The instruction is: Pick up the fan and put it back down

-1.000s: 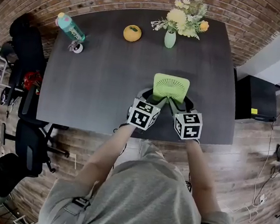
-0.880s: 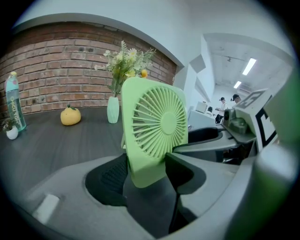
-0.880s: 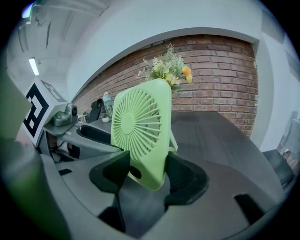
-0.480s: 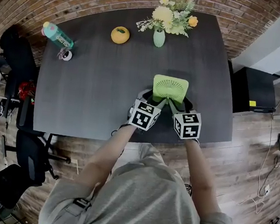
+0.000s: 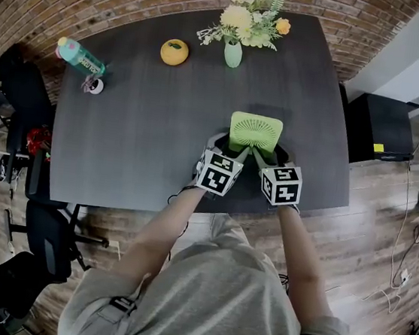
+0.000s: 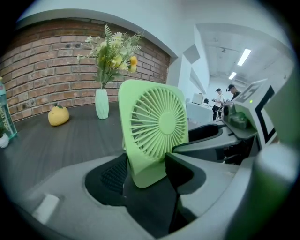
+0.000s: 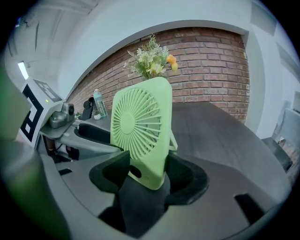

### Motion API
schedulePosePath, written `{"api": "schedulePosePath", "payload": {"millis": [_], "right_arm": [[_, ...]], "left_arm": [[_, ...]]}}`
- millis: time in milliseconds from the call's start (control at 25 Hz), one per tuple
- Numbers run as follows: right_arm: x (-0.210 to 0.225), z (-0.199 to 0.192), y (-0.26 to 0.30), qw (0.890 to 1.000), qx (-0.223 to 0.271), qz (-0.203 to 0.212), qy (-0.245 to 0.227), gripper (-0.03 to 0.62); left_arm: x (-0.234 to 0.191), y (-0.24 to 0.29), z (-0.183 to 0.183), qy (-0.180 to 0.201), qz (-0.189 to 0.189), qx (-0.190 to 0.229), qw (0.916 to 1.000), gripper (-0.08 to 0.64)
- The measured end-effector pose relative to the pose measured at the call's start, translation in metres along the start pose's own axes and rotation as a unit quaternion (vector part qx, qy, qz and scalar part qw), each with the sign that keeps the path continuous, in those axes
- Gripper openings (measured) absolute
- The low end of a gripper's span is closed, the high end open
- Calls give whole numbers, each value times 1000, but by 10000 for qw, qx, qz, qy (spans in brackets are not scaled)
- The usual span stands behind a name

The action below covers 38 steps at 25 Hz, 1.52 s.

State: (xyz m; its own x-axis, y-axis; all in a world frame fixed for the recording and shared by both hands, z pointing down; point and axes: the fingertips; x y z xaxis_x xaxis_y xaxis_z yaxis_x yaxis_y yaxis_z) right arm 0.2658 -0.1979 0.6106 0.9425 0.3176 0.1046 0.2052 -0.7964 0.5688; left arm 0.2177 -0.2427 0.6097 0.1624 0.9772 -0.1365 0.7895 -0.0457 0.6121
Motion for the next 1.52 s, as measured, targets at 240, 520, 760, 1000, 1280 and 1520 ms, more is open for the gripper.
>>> {"api": "schedulePosePath", "payload": {"millis": [240,520,760,1000,1280,1520], "right_arm": [[1,-3,2,9999,-3,32,134,244],[1,-3,2,10000,-8,38,88,244],[3,2,-9,9999,113,-89,15,244],[4,10,-38,9989,338,-327,-22,244],[-18,22,-93,9953,913,-320,-53,197],[-40,25,-141,9911,1306,-263,-32,116]], "left_arm": [[0,2,1,116,63,51,9999,249],[0,1,0,127,132,102,9998,249],[2,-12,1,101,260,299,9992,250],[12,-39,5,10,332,616,9975,250],[39,-86,6,-155,375,1048,9937,247],[62,-131,6,-276,511,1384,9887,165]]}}
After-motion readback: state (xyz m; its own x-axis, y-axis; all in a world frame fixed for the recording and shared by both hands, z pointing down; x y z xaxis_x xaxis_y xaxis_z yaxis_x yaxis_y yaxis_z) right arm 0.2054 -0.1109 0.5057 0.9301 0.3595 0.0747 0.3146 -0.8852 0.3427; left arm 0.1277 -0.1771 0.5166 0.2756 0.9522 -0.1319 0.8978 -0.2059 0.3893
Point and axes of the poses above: the fingertips, and each gripper's own axes: y forward along the fingers, x to its right, z out of its top, and after that the axes turned 5 degrees about -z, right-handed
